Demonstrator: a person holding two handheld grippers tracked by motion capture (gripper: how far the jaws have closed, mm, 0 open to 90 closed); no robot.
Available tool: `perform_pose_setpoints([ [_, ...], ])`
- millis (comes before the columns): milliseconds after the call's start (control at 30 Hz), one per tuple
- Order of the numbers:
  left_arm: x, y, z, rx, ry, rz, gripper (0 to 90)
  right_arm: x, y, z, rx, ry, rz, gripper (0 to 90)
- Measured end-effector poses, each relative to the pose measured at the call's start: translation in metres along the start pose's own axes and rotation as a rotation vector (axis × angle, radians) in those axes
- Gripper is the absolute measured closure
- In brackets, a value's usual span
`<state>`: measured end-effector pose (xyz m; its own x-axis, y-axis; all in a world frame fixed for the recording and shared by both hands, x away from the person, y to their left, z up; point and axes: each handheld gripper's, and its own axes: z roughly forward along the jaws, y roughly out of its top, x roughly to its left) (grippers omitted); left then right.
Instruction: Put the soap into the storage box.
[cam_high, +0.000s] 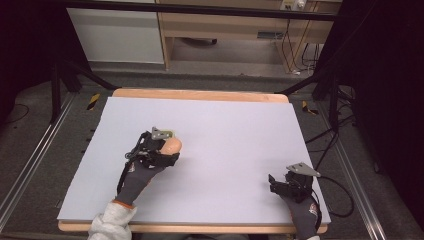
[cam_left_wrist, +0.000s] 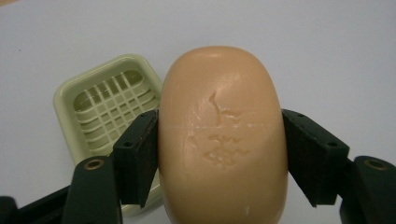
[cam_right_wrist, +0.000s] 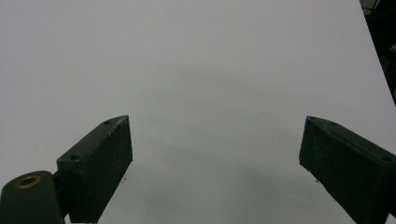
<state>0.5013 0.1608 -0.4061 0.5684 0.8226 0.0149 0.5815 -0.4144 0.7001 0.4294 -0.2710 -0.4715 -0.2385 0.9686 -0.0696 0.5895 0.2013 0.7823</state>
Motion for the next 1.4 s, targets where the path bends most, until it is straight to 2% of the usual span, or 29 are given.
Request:
perform_pose_setpoints([
  [200,0.008,0.001,-0.002,-0.002,0.023,-0.009,31.5,0.001,0.0,0.0,0.001,0.001,0.005,9.8],
  [467,0.021,0.0,-0.001,-0.006,0.051,-0.048,31.5,0.0,0.0,0.0,0.002,0.002,0.002,9.8],
  [833,0.035,0.0,0.003,-0.003,0.099,-0.076,31.5,0.0,0.0,0.001,0.003,0.002,0.009,9.8],
  [1400,0.043,-0.002,0.023,0.019,0.135,-0.09,31.6,0.0,0.0,0.001,0.005,0.0,0.004,9.8],
])
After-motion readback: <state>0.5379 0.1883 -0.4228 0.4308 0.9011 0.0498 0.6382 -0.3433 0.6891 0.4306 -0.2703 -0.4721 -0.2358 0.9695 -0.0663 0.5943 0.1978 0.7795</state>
